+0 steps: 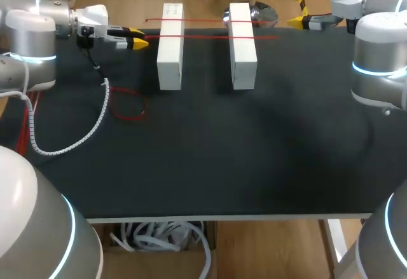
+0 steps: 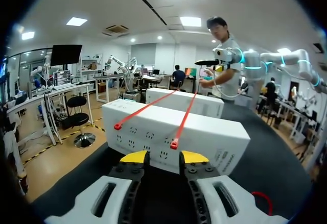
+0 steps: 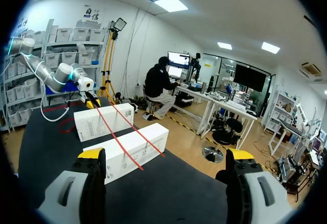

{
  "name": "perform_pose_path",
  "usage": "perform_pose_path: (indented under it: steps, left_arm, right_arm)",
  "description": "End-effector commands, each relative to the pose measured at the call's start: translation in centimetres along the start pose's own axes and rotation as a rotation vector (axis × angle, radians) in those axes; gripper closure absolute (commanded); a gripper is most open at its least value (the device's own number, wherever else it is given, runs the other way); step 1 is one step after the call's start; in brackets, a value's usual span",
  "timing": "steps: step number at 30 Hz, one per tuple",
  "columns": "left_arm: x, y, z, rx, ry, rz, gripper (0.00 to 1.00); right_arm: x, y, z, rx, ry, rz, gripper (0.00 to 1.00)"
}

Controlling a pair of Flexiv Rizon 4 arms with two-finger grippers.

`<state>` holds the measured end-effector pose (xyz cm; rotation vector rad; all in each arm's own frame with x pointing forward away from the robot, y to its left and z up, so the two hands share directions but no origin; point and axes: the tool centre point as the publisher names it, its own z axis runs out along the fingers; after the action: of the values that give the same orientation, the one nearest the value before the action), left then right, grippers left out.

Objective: Grab the tape and strap the tape.

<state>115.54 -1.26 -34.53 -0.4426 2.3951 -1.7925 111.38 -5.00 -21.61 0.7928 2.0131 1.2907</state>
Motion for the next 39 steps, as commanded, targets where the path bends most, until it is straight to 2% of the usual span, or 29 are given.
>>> perform_pose_path:
  steps: [1,2,3,4,5,6,7,8,10,13,14,15,16,17,18,20,21,22,23,28,29,30,31,32,34,35,37,39]
  left_arm:
    - [-0.1,0.1,-0.2,0.001,0.003,0.000,0.79]
    - [-0.1,0.1,-0.2,0.002,0.007,0.002,0.80]
    - [-0.1,0.1,-0.3,0.002,0.007,0.004,0.92]
    - [-0.1,0.0,-0.3,0.002,0.006,0.004,0.96]
    - [0.0,0.0,-0.4,0.002,0.004,0.004,0.84]
    - [0.0,-0.2,-0.4,0.006,0.013,0.011,0.76]
    - [0.1,-0.3,-0.5,0.005,0.014,0.013,0.92]
    - [0.2,-0.4,-0.5,0.006,0.013,0.013,0.94]
    - [0.5,-0.7,-0.5,0.011,0.023,0.021,0.78]
    - [0.8,-0.8,-0.5,0.016,0.032,0.022,0.75]
    - [0.8,-0.8,-0.5,0.015,0.032,0.023,0.83]
    - [0.9,-0.9,-0.6,0.014,0.030,0.023,0.82]
    - [1.0,-0.8,-0.6,0.014,0.030,0.021,0.76]
    - [1.1,-0.8,-0.6,0.014,0.031,0.021,0.64]
    - [1.2,-0.8,-0.6,0.013,0.032,0.022,0.69]
    - [1.5,-0.9,-0.7,0.012,0.034,0.021,0.69]
    - [1.6,-0.9,-0.7,0.011,0.034,0.022,0.80]
    - [1.7,-0.9,-0.7,0.011,0.031,0.020,0.78]
    - [1.7,-1.0,-0.7,0.012,0.032,0.019,0.70]
    - [1.8,-1.0,-0.6,0.013,0.029,0.018,0.71]
    - [1.8,-1.0,-0.5,0.013,0.028,0.017,0.68]
    - [1.8,-1.0,-0.5,0.012,0.026,0.017,0.59]
    - [1.8,-1.0,-0.4,0.013,0.028,0.016,0.60]
    - [1.9,-1.1,-0.4,0.013,0.029,0.017,0.66]
    - [1.8,-1.1,-0.3,0.014,0.031,0.019,0.65]
    - [1.8,-1.1,-0.2,0.014,0.031,0.020,0.76]
    - [1.7,-1.2,-0.1,0.014,0.028,0.019,0.72]
    - [1.6,-1.2,0.0,0.015,0.029,0.021,0.73]
  right_arm:
    - [0.0,0.0,0.0,0.000,0.000,0.000,0.00]
    - [0.0,0.0,0.0,0.000,0.000,0.000,0.00]
    - [0.0,0.0,0.0,0.000,0.000,0.000,0.00]
    - [0.0,0.0,0.0,0.000,0.000,0.000,0.00]
    - [0.0,0.0,0.0,0.000,0.000,0.000,0.00]
    - [0.0,0.0,0.0,0.000,0.000,0.000,0.00]
    - [0.0,0.0,0.0,0.000,0.000,0.000,0.00]
    - [0.0,0.0,0.0,0.000,0.000,0.000,0.00]
    - [0.0,0.0,0.0,0.000,0.000,0.000,0.00]
    - [0.0,0.0,0.0,0.000,0.000,0.000,0.00]
    - [0.0,0.0,0.0,0.000,0.000,0.000,0.00]
    - [0.0,0.0,0.0,0.000,0.000,0.000,0.00]
    - [0.0,0.0,0.0,0.000,0.000,0.000,0.00]
    - [0.0,0.0,0.0,0.000,0.000,0.000,0.00]
    - [0.0,0.0,0.0,0.000,0.000,0.000,0.00]
    - [0.0,0.0,0.0,0.000,0.000,0.000,0.00]
    - [0.0,0.0,0.0,0.000,0.000,0.000,0.00]
    - [0.0,0.0,0.0,0.000,0.000,0.000,0.00]
    - [0.0,0.0,0.0,0.000,0.000,0.000,0.00]
    - [0.0,0.0,0.0,0.000,0.000,0.000,0.00]
    - [0.0,0.0,0.0,0.000,0.000,0.000,0.00]
    - [0.0,0.0,0.0,0.000,0.000,0.000,0.00]
    - [0.0,0.0,0.0,0.000,0.000,0.000,0.00]
    - [0.0,0.0,0.0,0.000,0.000,0.000,0.00]
    - [0.0,0.0,0.0,0.000,0.000,0.000,0.00]
    - [0.0,0.0,0.0,0.000,0.000,0.000,0.00]
    - [0.0,0.0,0.0,0.000,0.000,0.000,0.00]
    - [0.0,0.0,0.0,0.000,0.000,0.000,0.00]
